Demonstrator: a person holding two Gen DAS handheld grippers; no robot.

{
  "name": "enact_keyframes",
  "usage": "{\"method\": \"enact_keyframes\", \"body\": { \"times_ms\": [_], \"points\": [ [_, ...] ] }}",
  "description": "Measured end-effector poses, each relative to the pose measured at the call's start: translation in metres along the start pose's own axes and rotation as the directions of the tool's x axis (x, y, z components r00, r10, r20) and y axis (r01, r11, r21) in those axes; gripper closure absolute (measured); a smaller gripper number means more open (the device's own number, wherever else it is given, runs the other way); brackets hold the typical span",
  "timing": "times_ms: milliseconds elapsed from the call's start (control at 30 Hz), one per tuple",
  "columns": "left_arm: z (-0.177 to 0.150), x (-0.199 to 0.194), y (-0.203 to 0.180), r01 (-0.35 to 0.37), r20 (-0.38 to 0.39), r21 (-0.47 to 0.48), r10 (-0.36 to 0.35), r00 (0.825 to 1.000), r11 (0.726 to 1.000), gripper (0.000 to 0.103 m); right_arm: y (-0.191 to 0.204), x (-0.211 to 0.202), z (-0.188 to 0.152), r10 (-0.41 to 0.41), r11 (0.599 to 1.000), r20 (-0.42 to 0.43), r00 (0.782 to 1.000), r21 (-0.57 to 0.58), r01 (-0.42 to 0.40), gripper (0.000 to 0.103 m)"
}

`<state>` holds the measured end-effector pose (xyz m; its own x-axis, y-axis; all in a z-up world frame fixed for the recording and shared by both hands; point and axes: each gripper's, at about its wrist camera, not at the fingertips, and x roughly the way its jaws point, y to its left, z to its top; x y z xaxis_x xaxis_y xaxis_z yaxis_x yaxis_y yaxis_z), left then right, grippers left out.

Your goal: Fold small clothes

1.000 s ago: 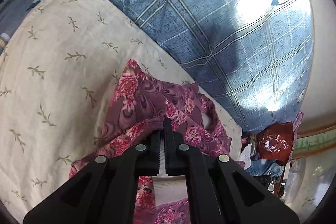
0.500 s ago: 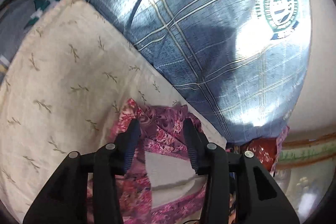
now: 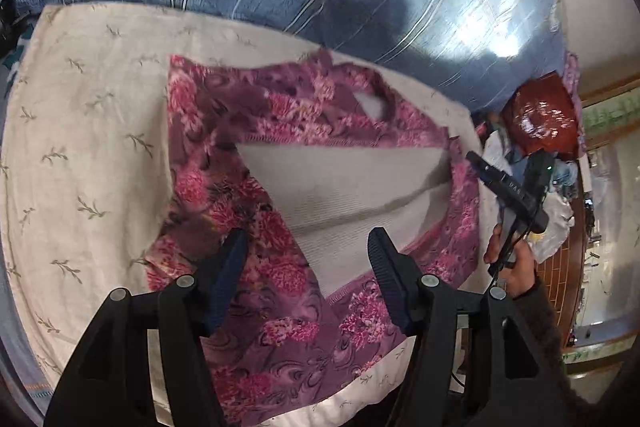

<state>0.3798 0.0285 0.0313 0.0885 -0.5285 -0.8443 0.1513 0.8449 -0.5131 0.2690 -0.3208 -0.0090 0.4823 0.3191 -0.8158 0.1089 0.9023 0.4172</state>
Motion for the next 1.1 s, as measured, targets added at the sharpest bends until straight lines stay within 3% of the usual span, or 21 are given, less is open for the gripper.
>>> {"method": "enact_keyframes", "body": {
  "times_ms": [67,100,133,167,200,367,533,633,667,733,767,800,933,1000,1033,1067,1100],
  "points": [
    [0.005,0.013,0.002,-0.039,-0.023,-0.023,0.039,0.999,0.999,0.042,-0.001,0.012,0.001,0.007,1.000,-0.016,1.000,0.002,-0.007,0.048],
    [0.006,0.017,0.003,-0.066,-0.031,-0.029,0.065,0.997,0.997,0.051,0.000,0.014,0.000,0.008,1.000,-0.019,1.000,-0.012,-0.008,0.058],
    [0.007,0.019,0.005,-0.100,-0.030,-0.040,0.098,0.995,0.994,0.063,0.004,0.016,0.000,-0.004,0.999,-0.016,1.000,-0.047,0.003,0.067],
    [0.008,0.020,0.007,-0.117,-0.026,-0.049,0.116,0.993,0.992,0.093,0.009,0.015,-0.001,-0.021,0.996,-0.004,1.000,-0.088,0.020,0.090],
    [0.009,0.018,0.011,-0.127,-0.021,-0.072,0.126,0.992,0.989,0.103,0.012,0.012,-0.001,-0.033,0.994,0.009,0.999,-0.108,0.034,0.096],
    [0.012,-0.009,0.019,-0.160,0.088,-0.102,0.169,0.982,0.982,0.103,0.014,-0.029,0.005,0.042,0.994,0.142,0.989,-0.102,-0.027,0.098],
    [0.035,-0.034,0.041,-0.162,0.195,-0.208,0.204,0.959,0.965,0.103,0.002,-0.038,0.020,0.068,0.998,0.193,0.979,-0.025,-0.064,0.101],
    [0.040,-0.032,0.044,-0.084,0.155,-0.166,0.110,0.982,0.983,0.103,-0.012,-0.015,0.023,0.044,0.997,0.140,0.989,0.059,-0.052,0.100],
    [0.037,-0.029,0.039,-0.086,0.139,-0.138,0.106,0.985,0.987,0.096,-0.014,-0.008,0.022,0.044,0.996,0.123,0.991,0.066,-0.053,0.100],
    [0.032,-0.022,0.027,-0.123,0.107,-0.066,0.130,0.986,0.990,0.073,-0.015,0.003,0.016,0.046,0.996,0.105,0.993,0.074,-0.054,0.100],
    [0.030,-0.020,0.022,-0.158,0.106,-0.047,0.162,0.981,0.986,0.052,-0.016,0.006,0.013,0.064,0.993,0.104,0.992,0.088,-0.074,0.100],
    [0.029,-0.018,0.018,-0.175,0.110,-0.035,0.178,0.978,0.984,0.043,-0.018,0.008,0.012,0.078,0.991,0.103,0.992,0.100,-0.089,0.099],
    [0.032,0.000,0.008,-0.190,0.061,-0.007,0.190,0.980,0.982,0.041,-0.017,0.012,0.008,0.083,0.990,0.089,0.993,0.104,-0.092,0.097],
    [0.033,0.012,0.006,-0.277,0.024,0.005,0.276,0.961,0.961,0.041,-0.014,0.011,0.006,0.082,0.992,0.086,0.993,0.091,-0.089,0.096],
    [0.032,0.017,0.006,-0.318,0.018,0.008,0.317,0.948,0.948,0.046,-0.013,0.009,0.005,0.078,0.993,0.089,0.993,0.083,-0.086,0.097],
    [0.031,0.019,0.008,-0.341,0.010,0.004,0.341,0.940,0.940,0.080,-0.012,0.008,0.006,0.074,0.994,0.091,0.993,0.069,-0.080,0.100],
    [0.031,0.020,0.011,-0.340,0.001,-0.013,0.340,0.940,0.940,0.096,-0.011,0.005,0.005,0.071,0.996,0.099,0.993,0.047,-0.076,0.100]
  ]
}}
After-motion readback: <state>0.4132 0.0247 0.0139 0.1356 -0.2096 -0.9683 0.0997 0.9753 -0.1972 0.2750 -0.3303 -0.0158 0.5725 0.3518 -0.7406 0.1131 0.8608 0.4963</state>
